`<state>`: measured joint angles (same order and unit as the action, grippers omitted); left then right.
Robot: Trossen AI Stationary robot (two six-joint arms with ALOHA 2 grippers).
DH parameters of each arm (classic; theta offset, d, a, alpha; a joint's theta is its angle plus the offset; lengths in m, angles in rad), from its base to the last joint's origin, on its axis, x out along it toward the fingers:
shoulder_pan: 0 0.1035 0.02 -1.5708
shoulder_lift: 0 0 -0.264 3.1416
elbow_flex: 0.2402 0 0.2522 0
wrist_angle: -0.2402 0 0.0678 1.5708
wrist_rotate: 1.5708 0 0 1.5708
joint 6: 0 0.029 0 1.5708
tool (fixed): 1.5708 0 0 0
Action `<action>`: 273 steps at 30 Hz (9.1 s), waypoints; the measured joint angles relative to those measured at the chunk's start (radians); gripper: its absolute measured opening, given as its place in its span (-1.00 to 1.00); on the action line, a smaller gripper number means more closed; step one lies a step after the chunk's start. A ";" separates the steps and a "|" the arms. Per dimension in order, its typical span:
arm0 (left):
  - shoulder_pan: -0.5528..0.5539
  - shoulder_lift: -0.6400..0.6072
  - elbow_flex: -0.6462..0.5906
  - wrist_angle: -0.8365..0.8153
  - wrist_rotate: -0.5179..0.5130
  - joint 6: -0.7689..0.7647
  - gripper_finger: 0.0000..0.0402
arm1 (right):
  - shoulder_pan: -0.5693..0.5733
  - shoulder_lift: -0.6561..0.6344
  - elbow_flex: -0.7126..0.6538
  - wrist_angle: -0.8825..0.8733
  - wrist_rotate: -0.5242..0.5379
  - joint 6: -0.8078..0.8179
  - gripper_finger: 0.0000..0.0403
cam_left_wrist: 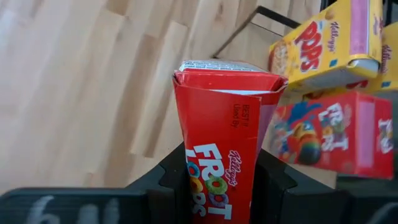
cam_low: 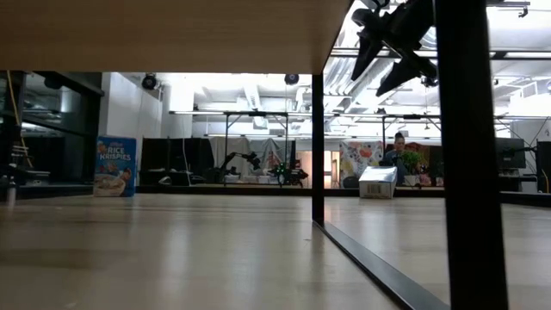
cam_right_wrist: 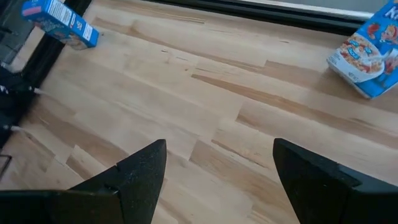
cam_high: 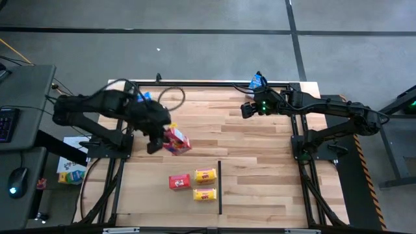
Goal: Stack cereal on shelf
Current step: Put the red cereal box on the shelf aligned with the red cereal box
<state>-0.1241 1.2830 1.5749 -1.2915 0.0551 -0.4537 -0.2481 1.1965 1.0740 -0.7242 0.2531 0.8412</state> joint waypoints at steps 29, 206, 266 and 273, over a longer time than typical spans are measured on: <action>-0.263 0.103 -0.001 0.066 -0.031 -0.304 -0.48 | 0.000 0.000 0.000 -0.011 -0.011 -0.143 0.42; -0.512 -0.242 -0.562 0.378 -0.241 -0.479 -1.00 | 0.000 0.002 -0.010 -0.019 0.049 -0.064 0.42; -0.019 -0.091 -0.320 0.506 -0.158 0.106 -1.00 | 0.413 0.002 0.115 0.151 -0.191 -0.056 -0.88; -0.042 0.093 -0.040 0.264 -0.099 0.093 -1.00 | 0.466 0.000 0.277 -0.102 -0.047 -0.064 -0.99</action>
<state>-0.1665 1.3764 1.5345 -1.0279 -0.0435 -0.3611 0.2180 1.1969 1.3514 -0.8260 0.2058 0.7770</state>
